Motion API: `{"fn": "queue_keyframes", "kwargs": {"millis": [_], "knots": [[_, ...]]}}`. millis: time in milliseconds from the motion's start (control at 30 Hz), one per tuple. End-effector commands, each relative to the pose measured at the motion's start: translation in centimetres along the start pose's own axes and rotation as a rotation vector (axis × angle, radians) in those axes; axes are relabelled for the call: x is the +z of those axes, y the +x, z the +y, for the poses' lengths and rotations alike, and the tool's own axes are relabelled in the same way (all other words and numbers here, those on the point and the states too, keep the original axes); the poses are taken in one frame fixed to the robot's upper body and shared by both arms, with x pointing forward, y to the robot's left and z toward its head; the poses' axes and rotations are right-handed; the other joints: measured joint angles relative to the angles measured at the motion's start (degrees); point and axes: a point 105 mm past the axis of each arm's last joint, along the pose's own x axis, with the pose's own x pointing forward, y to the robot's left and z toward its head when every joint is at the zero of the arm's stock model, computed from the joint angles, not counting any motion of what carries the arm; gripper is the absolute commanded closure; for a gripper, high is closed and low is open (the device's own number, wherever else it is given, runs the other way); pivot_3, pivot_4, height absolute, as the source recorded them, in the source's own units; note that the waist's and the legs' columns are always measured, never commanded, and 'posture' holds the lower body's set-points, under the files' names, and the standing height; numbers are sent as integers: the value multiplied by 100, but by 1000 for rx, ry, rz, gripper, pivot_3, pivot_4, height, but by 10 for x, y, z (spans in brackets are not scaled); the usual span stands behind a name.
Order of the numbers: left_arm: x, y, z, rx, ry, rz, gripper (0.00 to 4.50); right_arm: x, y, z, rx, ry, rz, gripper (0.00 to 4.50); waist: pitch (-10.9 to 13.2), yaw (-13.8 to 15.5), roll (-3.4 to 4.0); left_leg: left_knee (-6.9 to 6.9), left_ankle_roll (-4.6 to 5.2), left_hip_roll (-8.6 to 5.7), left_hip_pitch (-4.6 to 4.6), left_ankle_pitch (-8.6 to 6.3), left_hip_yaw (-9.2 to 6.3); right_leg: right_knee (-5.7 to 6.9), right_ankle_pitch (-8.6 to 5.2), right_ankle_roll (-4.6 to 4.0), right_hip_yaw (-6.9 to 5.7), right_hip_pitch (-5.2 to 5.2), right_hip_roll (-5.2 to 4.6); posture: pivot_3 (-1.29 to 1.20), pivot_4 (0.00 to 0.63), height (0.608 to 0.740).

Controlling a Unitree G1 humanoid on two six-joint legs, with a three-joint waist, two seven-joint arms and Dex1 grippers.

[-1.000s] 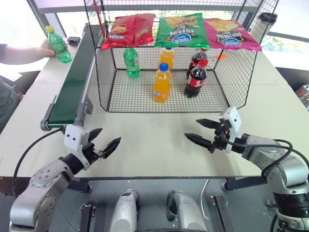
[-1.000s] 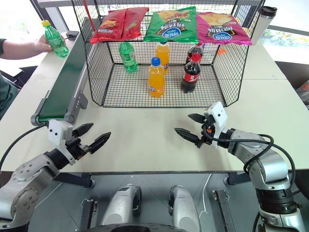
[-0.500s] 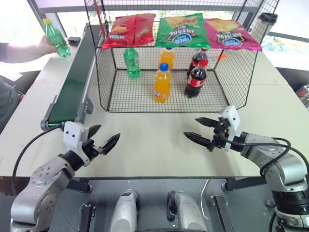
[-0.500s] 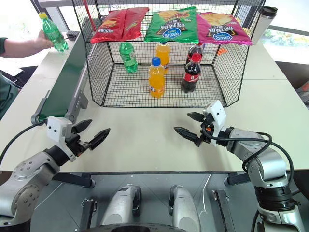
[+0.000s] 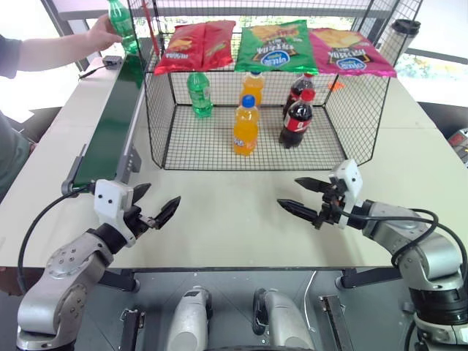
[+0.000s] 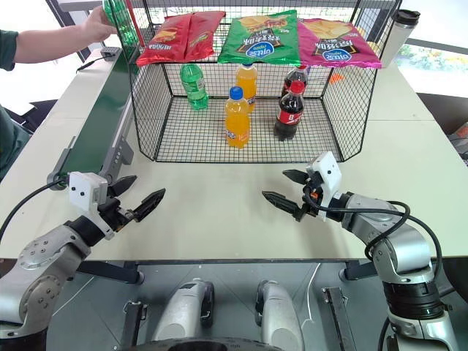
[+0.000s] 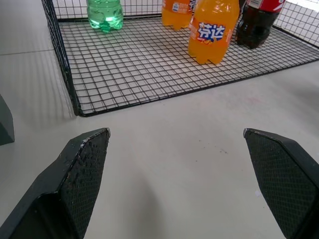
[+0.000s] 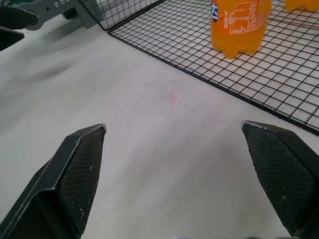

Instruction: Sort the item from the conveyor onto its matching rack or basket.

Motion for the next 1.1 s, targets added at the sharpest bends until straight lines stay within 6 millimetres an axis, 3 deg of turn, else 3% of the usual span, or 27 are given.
{"fn": "queue_keyframes", "kwargs": {"millis": [33, 333, 467, 600, 733, 833, 967, 1100], "knots": [[10, -1, 1, 14, 32, -44, 14, 11, 1, 2, 10, -41, -34, 0, 0, 2, 0, 0, 0, 0, 0, 0, 0, 1, 0, 0, 0, 0, 0, 0, 150, 740], [21, 3, -3, 43, 36, -93, 14, 5, -1, -3, 6, -52, -16, 0, 0, 2, -1, 4, 1, -1, 3, 1, -1, 17, 0, 0, 0, -1, 0, 0, 150, 740], [60, 9, -8, 13, 19, -207, 14, 20, 2, -1, 33, -49, -58, 0, 0, 12, -1, 9, 2, -1, 4, 2, -5, 29, 0, 0, 0, -2, 0, 0, 150, 740], [104, 1, 32, 185, 91, -311, 14, 54, 8, 16, 128, -79, -122, 0, 0, -29, -1, 18, 3, -1, 11, 3, -10, 41, 5, -7, 0, -1, 7, 0, 150, 740], [116, -15, 79, 435, 214, -276, 14, 74, 16, 38, 221, -137, -139, 0, -1, -55, 1, 4, 4, 0, 17, 4, -14, 51, 4, -7, 0, -6, 15, 0, 150, 740], [113, -24, 103, 589, 272, -240, 14, 80, 19, 45, 245, -160, -142, 0, -1, -21, 0, 3, 4, 0, 13, 4, -13, 48, 4, -5, 0, -8, 15, 0, 150, 740], [89, -32, 138, 829, 242, -150, 14, 76, 26, 53, 283, -167, -121, 0, -2, 20, -1, 8, 3, -4, 10, 4, -9, 43, 4, -6, 0, -4, 3, 0, 150, 740], [77, -21, 145, 851, 162, -171, 14, 57, 34, 53, 288, -150, -78, 0, -4, 10, -9, 13, 2, -5, 9, 4, -8, 41, 5, -6, 0, -1, 0, 0, 150, 740]]}}
